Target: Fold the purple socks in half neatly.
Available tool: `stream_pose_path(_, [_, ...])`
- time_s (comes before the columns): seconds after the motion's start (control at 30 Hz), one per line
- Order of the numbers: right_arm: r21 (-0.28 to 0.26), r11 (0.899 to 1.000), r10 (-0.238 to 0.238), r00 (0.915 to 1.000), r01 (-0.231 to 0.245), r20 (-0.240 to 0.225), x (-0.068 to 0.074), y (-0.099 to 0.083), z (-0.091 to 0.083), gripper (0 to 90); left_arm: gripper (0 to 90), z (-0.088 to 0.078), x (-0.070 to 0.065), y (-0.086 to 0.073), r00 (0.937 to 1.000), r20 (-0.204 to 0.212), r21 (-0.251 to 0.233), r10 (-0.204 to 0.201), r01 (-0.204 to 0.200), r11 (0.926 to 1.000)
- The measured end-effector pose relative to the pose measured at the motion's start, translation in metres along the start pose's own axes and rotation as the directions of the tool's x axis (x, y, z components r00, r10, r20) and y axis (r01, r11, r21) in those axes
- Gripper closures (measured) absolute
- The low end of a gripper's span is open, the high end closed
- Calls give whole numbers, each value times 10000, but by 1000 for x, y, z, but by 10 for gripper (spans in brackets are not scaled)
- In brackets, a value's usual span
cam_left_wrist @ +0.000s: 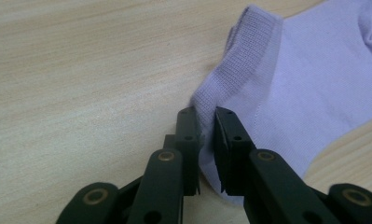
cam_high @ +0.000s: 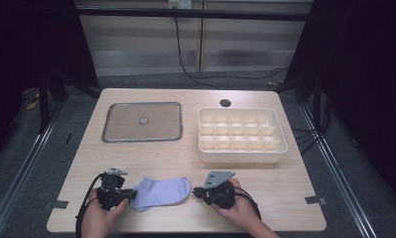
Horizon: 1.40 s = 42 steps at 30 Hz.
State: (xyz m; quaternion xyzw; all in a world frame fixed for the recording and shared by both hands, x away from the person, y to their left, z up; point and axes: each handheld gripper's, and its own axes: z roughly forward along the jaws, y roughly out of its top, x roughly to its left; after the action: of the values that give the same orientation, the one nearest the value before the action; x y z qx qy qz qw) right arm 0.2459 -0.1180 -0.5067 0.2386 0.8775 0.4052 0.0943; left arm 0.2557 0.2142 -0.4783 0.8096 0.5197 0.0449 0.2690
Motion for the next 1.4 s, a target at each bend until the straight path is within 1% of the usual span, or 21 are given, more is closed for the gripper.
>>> stream_pose_path(0.07, [-16, 10000, 59, 10000, -59, -11, 0, 0, 1, 865, 819, 0, 1, 0, 9999, 96, 37, -93, 93, 10000])
stream_pose_path(0.13, [1, 10000, -87, 10000, 87, -44, 1, 1, 1, 900, 823, 0, 0, 1, 9997, 54, 75, -221, 221, 9997])
stream_pose_path(0.17, [65, 9999, -152, 9997, 151, 184, 4, 2, 2, 900, 825, 0, 1, 1, 9996, 69, 143, -290, 289, 9995])
stream_pose_path(0.2, [65, 9999, -152, 9997, 151, 184, 4, 2, 2, 900, 825, 0, 0, 2, 9996, 35, 173, -272, 272, 9995])
stream_pose_path(0.27, [139, 9992, -369, 9986, 364, 366, 6, 4, 3, 900, 826, 0, 0, 3, 9995, 56, 162, -298, 297, 9994])
stream_pose_path(0.3, [146, 9993, -347, 9986, 342, 391, 6, 4, 3, 900, 829, -1, -1, 3, 9995, 78, 146, -292, 291, 9995])
stream_pose_path(0.37, [36, 9998, -211, 9993, 209, 320, 5, 4, 3, 900, 832, -4, 0, 4, 9993, 250, 182, -267, 262, 9995])
stream_pose_path(0.4, [9, 9998, -174, 9995, 173, 259, 4, 3, 3, 900, 833, -6, -1, 5, 9987, 363, 49, -368, 367, 9993])
stream_pose_path(0.43, [-116, 9999, 28, 9999, -27, 100, 2, 1, 3, 900, 832, -8, -1, 6, 9982, 461, 7, -378, 379, 9993])
stream_pose_path(0.5, [-112, 9999, 26, 10000, -25, 80, 1, 1, 3, 900, 832, -12, -1, 7, 9975, 611, -91, -357, 363, 9993])
stream_pose_path(0.63, [-116, 9999, -5, 10000, 6, 59, 0, 1, 3, 900, 831, -17, -1, 10, 9931, 1112, -206, -384, 409, 9989])
stream_pose_path(0.7, [-118, 9999, 50, 10000, -50, 37, 0, 1, 3, 900, 831, -18, -3, 11, 9920, 1211, -214, -371, 400, 9990])
stream_pose_path(0.73, [-109, 9999, 30, 10000, -30, 28, 0, 1, 3, 900, 832, -18, -3, 11, 9924, 1196, -224, -296, 325, 9992])
stream_pose_path(0.9, [-117, 9999, 43, 10000, -42, 15, 0, 1, 3, 900, 832, -22, -8, 15, 9885, 1487, -261, -272, 315, 9992])
stream_pose_path(0.97, [-110, 9999, 28, 10000, -27, 3, 0, 1, 3, 900, 832, -23, -10, 16, 9883, 1512, -287, -204, 250, 9993])
stream_pose_path(1.1, [-112, 9999, 4, 10000, -4, 12, 0, 1, 3, 900, 833, -24, -13, 18, 9846, 1736, -289, -214, 268, 9992])
stream_pose_path(1.27, [-122, 9999, -11, 10000, 11, 49, 0, 1, 3, 900, 834, -23, -16, 21, 9822, 1865, -271, -241, 296, 9992])
stream_pose_path(1.3, [-126, 9999, -39, 10000, 40, 29, 0, 1, 3, 900, 835, -23, -16, 22, 9821, 1874, -270, -174, 228, 9994])
stream_pose_path(1.33, [-126, 9999, -46, 10000, 46, 36, 0, 1, 3, 900, 835, -23, -17, 22, 9805, 1954, -226, -224, 273, 9994])
stream_pose_path(1.4, [-119, 9999, -28, 10000, 28, 45, 1, 1, 3, 900, 835, -23, -18, 24, 9807, 1948, -256, -177, 231, 9994])
